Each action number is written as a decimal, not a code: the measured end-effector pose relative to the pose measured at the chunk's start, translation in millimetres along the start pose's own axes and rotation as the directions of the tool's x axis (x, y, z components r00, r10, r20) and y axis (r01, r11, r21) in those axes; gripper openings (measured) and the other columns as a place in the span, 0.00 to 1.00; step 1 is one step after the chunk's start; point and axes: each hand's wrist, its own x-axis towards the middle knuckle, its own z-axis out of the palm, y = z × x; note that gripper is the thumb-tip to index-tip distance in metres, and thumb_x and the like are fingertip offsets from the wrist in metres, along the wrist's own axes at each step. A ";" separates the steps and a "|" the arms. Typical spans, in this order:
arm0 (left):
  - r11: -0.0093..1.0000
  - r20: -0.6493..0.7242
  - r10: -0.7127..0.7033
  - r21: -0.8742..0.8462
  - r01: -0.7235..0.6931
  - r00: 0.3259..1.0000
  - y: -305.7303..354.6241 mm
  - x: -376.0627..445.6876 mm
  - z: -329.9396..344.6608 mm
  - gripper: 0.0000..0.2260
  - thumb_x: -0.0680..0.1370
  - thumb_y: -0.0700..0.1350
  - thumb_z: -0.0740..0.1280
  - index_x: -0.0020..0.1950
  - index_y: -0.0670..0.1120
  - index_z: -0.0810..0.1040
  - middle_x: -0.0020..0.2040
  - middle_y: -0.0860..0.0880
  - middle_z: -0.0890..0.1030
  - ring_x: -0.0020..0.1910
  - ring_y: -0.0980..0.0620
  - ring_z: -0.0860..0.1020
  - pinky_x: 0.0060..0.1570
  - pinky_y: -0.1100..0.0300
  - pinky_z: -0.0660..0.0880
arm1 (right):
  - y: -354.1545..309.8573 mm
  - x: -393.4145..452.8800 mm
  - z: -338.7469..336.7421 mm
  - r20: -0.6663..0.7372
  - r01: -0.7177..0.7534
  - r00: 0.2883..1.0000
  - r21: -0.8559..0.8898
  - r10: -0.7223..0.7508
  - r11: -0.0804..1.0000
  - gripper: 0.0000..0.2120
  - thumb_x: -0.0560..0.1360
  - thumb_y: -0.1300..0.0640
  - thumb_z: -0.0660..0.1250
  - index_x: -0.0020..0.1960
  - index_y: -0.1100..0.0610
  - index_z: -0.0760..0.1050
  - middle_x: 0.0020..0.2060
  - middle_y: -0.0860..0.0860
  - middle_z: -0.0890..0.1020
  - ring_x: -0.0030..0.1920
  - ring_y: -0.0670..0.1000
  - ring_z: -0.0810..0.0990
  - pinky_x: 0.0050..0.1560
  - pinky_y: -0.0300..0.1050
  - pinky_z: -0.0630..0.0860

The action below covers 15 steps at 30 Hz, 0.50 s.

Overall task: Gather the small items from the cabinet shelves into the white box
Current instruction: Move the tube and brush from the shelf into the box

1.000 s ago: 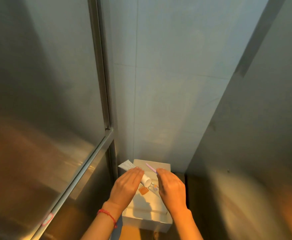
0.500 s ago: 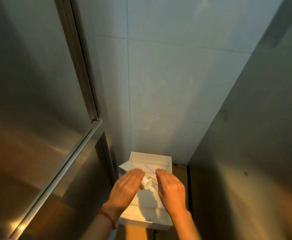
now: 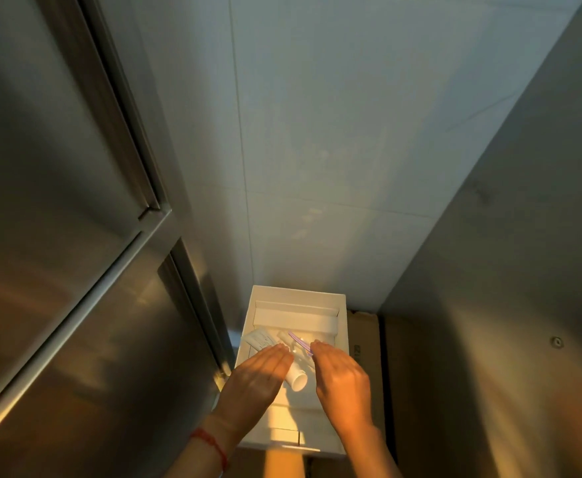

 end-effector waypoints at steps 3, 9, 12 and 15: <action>1.000 0.011 -0.007 0.002 0.007 1.000 -0.1 -2.6 11.3 0.39 0.50 0.48 0.84 0.56 0.44 0.70 0.46 0.46 0.85 0.46 0.50 0.84 0.48 0.57 0.78 | 5.3 -3.4 11.9 -0.003 -0.034 0.999 0.011 0.034 0.999 0.27 0.47 0.65 0.84 0.45 0.58 0.84 0.40 0.50 0.85 0.39 0.47 0.85 0.40 0.39 0.79; 1.000 0.010 0.005 -0.003 -0.005 1.000 -5.9 -3.1 30.1 0.39 0.49 0.50 0.84 0.55 0.45 0.70 0.44 0.47 0.85 0.44 0.51 0.84 0.47 0.58 0.78 | 9.5 -10.3 34.1 -0.019 -0.093 0.995 0.025 0.094 0.995 0.26 0.47 0.65 0.85 0.44 0.58 0.84 0.39 0.49 0.85 0.37 0.47 0.84 0.36 0.38 0.79; 1.000 0.002 0.019 -0.007 -0.019 1.000 -10.5 -3.5 41.2 0.39 0.49 0.49 0.84 0.55 0.45 0.70 0.43 0.47 0.85 0.43 0.51 0.84 0.47 0.59 0.78 | 11.8 -12.1 45.6 -0.004 -0.122 0.993 0.024 0.122 0.992 0.25 0.48 0.65 0.84 0.44 0.58 0.84 0.38 0.49 0.85 0.35 0.47 0.84 0.33 0.37 0.78; 1.000 0.007 0.020 0.002 -0.020 1.000 -14.0 -5.5 54.5 0.37 0.50 0.47 0.84 0.54 0.45 0.73 0.43 0.47 0.85 0.43 0.52 0.84 0.48 0.60 0.77 | 15.1 -13.0 57.1 0.012 -0.163 0.987 0.029 0.163 0.986 0.23 0.50 0.65 0.84 0.44 0.57 0.84 0.37 0.48 0.85 0.33 0.46 0.83 0.30 0.36 0.77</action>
